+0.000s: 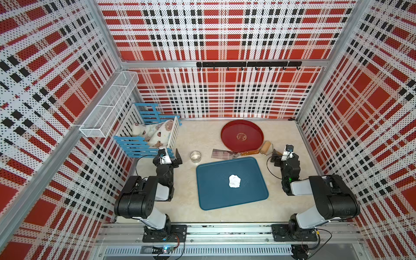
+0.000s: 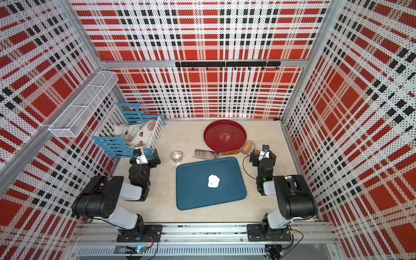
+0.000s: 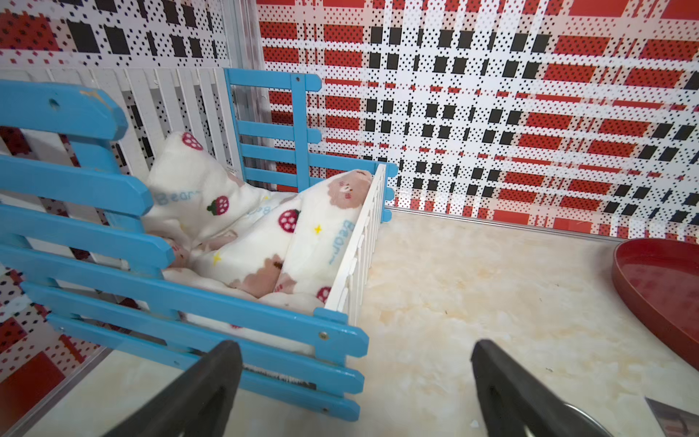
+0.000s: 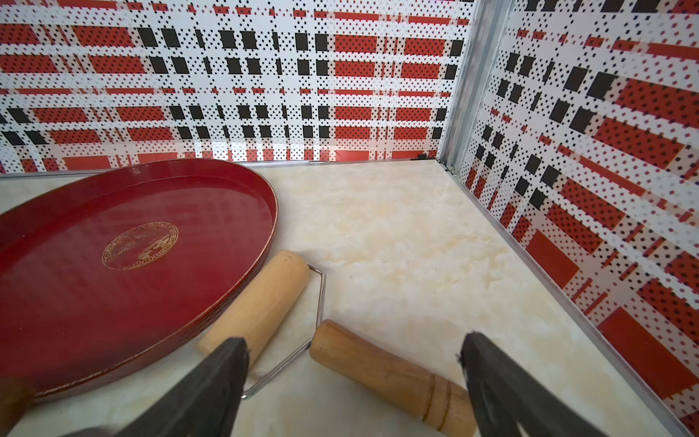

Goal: Roll out the dumpling wrappers from the dough
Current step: Pick up the rolling pin from the center of the board.

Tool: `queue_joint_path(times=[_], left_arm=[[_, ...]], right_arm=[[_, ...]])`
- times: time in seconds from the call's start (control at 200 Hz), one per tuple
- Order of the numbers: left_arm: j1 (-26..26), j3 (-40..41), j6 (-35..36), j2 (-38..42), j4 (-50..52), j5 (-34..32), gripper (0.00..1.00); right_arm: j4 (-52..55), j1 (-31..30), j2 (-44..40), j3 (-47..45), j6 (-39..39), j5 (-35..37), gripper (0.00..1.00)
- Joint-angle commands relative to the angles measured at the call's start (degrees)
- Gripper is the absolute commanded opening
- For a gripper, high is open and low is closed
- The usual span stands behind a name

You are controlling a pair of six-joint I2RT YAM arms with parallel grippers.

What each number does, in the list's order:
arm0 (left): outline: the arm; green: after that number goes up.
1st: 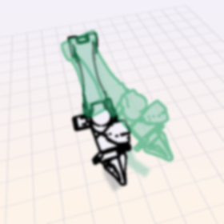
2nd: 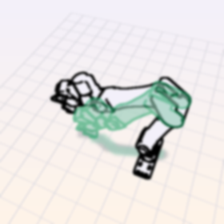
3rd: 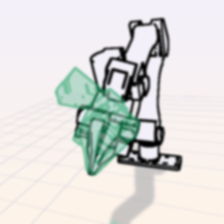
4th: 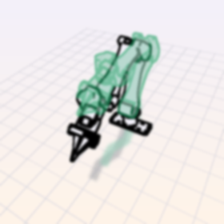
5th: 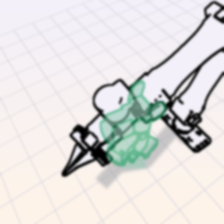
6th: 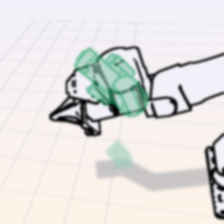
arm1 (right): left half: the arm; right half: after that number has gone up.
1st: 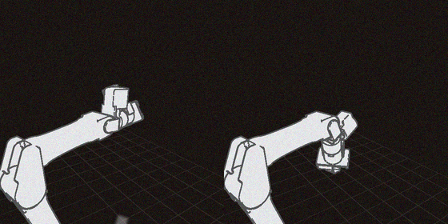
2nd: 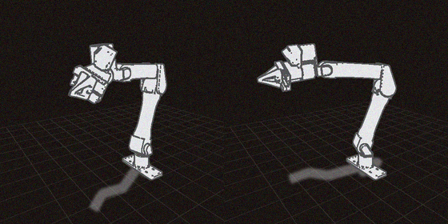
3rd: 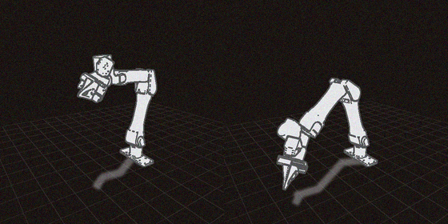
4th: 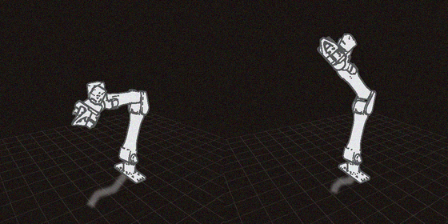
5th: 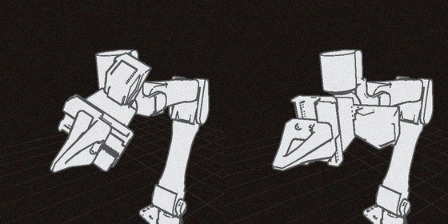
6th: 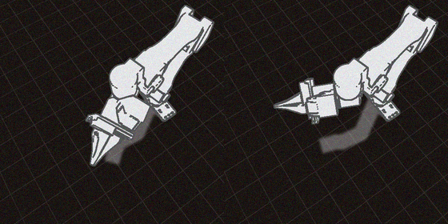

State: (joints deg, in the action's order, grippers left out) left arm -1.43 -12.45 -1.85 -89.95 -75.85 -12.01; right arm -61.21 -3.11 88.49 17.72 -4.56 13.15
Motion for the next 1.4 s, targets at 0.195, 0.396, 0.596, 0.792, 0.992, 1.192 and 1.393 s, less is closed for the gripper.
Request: queue_joint_path(times=[0.195,0.396,0.596,0.792,0.992,1.192,1.393], left_arm=[[-0.4,-0.1,0.9,0.4,-1.6,-0.6,0.99],[-0.4,-0.1,0.9,0.3,-1.6,-0.6,0.99],[-0.4,-0.1,0.9,0.3,-1.6,-0.6,0.99],[0.1,-0.3,0.7,0.2,-1.6,0.6,0.99],[0.3,-0.3,0.6,0.2,-1.6,0.9,0.99],[0.6,-0.5,0.3,0.1,-1.6,1.7,0.99],[1.1,-0.5,0.1,0.1,-1.6,2.5,0.99]], right_arm=[[-1.3,0.4,0.0,-0.7,-0.4,0.6,0.95],[-1.4,0.4,0.0,-0.7,-0.4,0.6,0.95],[-1.4,0.4,0.0,-0.7,-0.3,0.6,0.95],[-1.4,0.3,0.0,-0.7,-0.4,0.6,0.96],[-1.4,0.3,0.0,-0.7,-0.4,0.6,0.99],[-1.4,0.4,0.0,-0.7,-0.4,0.6,0.99],[-1.4,0.4,0.0,-0.7,-0.4,0.5,0.99]])
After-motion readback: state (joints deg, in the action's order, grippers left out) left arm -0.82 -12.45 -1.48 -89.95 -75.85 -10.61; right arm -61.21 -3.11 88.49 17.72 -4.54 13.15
